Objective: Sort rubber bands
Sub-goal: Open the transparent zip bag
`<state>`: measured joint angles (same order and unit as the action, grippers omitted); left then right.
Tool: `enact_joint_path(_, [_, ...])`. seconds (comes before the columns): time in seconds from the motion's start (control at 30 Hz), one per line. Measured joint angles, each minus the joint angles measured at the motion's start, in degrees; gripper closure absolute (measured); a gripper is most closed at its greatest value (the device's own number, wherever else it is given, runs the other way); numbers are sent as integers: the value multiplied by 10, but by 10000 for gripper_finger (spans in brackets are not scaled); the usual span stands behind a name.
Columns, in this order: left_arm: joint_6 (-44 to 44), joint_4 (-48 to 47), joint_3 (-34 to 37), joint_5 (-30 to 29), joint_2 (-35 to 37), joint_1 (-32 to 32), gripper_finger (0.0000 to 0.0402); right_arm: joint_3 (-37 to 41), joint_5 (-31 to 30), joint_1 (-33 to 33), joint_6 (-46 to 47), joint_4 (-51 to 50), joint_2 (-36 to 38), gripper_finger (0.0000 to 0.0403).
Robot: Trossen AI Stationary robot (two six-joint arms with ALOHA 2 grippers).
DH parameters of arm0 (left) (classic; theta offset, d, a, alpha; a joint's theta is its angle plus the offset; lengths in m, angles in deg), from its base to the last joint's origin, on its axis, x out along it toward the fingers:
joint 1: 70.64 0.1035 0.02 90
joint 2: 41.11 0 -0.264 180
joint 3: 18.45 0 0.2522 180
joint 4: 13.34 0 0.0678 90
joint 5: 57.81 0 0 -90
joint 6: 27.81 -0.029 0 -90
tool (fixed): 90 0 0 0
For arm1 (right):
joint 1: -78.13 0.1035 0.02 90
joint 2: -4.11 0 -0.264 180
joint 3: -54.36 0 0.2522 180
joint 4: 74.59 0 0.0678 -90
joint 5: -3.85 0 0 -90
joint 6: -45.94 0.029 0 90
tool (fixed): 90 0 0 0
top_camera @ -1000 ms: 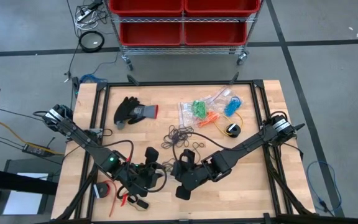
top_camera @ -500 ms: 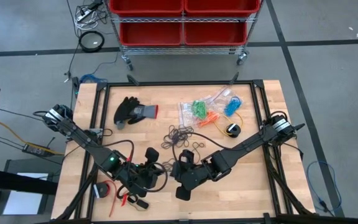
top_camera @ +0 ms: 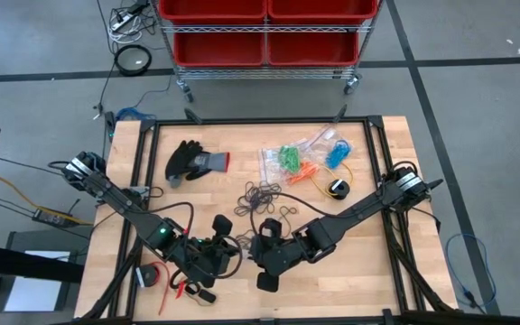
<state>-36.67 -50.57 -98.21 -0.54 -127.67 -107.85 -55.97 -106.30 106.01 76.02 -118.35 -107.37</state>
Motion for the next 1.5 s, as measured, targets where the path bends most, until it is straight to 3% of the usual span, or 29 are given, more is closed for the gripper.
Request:
enact_joint_path(0.4, [-21,30,0,-14,0,2,401,0,-1,-6,-2,24,0,359])
enact_joint_path(0.67, [-44,22,0,-67,0,4,401,0,15,-10,-2,28,0,359])
enact_joint_path(1.2, [1,4,0,-33,0,4,401,0,3,-9,14,25,0,359])
enact_joint_path(1.5, [9,32,0,-33,0,6,401,0,-4,-9,48,-41,0,359])
